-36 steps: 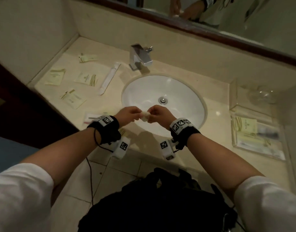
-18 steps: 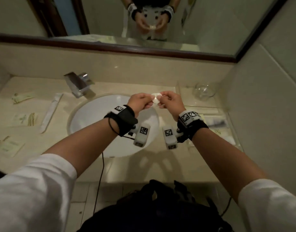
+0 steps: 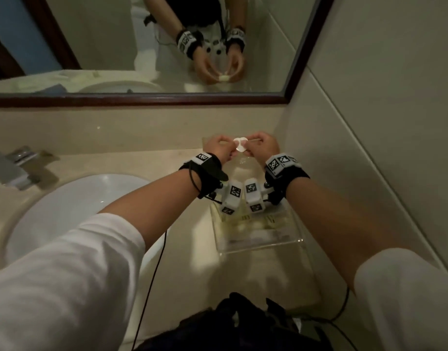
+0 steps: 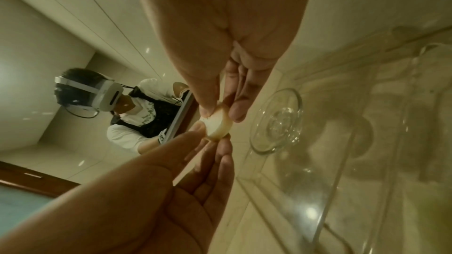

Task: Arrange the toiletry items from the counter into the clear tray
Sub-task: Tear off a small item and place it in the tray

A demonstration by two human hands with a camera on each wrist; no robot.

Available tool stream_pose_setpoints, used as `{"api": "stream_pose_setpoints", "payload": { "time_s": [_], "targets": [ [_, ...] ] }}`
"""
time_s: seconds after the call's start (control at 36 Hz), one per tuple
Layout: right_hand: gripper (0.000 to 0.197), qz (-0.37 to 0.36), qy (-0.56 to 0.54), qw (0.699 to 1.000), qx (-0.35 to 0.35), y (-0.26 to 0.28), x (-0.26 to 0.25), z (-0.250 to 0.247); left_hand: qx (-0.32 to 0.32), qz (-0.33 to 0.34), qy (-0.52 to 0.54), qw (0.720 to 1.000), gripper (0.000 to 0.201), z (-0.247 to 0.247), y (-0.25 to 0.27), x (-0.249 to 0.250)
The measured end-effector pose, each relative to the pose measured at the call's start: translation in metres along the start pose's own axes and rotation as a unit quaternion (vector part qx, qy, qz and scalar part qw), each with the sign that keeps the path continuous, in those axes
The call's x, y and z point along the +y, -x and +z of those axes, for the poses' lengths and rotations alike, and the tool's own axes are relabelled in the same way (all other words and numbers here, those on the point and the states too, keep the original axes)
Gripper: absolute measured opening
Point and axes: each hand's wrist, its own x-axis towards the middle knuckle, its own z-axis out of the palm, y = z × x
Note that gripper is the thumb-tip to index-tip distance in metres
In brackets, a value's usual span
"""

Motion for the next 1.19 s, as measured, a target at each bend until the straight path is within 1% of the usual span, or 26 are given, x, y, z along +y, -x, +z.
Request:
{"api": "stream_pose_setpoints", "payload": {
  "time_s": [0.06,0.14,0.31,0.36,0.44,0.53,0.58,0.64,0.69,0.72,0.83,0.92,1.03,1.19],
  "targets": [
    [0.013,0.013,0.013,1.000,0.003,-0.014,0.003,-0.007,0.006,-0.002,-0.017,1.000,0.016,0.013,-0.011,0.001],
    [0.012,0.031,0.037,0.999,-0.009,-0.031,0.009,-0.014,-0.003,-0.015,-0.021,1.000,0.020,0.025,-0.026,-0.001],
    [0.014,0.050,0.070,0.996,-0.031,-0.053,0.019,-0.014,-0.020,-0.049,-0.049,0.997,0.019,0.032,-0.050,-0.009],
    [0.015,0.062,0.093,0.993,-0.044,-0.059,0.021,-0.014,-0.020,-0.049,-0.078,0.996,0.017,0.034,-0.058,-0.014],
    [0.010,0.085,0.125,0.986,-0.070,-0.069,0.031,-0.009,-0.006,-0.050,-0.145,0.988,0.013,0.036,-0.069,-0.027],
    [0.010,0.098,0.148,0.981,-0.080,-0.078,0.040,-0.002,0.005,-0.045,-0.201,0.979,0.003,0.036,-0.068,-0.031],
    [0.007,0.099,0.155,0.980,-0.081,-0.076,0.039,0.000,0.009,-0.036,-0.242,0.970,0.020,0.036,-0.065,-0.029],
    [0.004,0.095,0.188,0.974,-0.087,-0.076,0.040,0.000,0.006,-0.029,-0.273,0.962,0.031,0.037,-0.065,-0.026],
    [0.018,0.092,0.210,0.971,-0.072,-0.078,0.043,0.000,0.011,-0.022,-0.296,0.955,0.033,0.038,-0.065,-0.024],
    [0.021,0.091,0.213,0.971,-0.066,-0.079,0.044,0.001,0.014,-0.019,-0.310,0.951,0.032,0.039,-0.065,-0.023],
    [0.023,0.088,0.214,0.970,-0.067,-0.080,0.045,0.002,0.015,-0.011,-0.345,0.938,0.025,0.040,-0.065,-0.021],
    [0.026,0.089,0.194,0.975,-0.062,-0.081,0.048,0.000,0.019,-0.009,-0.348,0.937,0.024,0.039,-0.067,-0.022],
    [0.023,0.067,0.162,0.984,-0.040,-0.078,0.056,-0.001,0.017,-0.006,-0.349,0.937,0.023,0.037,-0.067,-0.023],
    [0.021,0.052,0.160,0.985,-0.024,-0.077,0.060,-0.002,0.017,0.000,-0.355,0.935,0.023,0.036,-0.067,-0.024]
  ]
}}
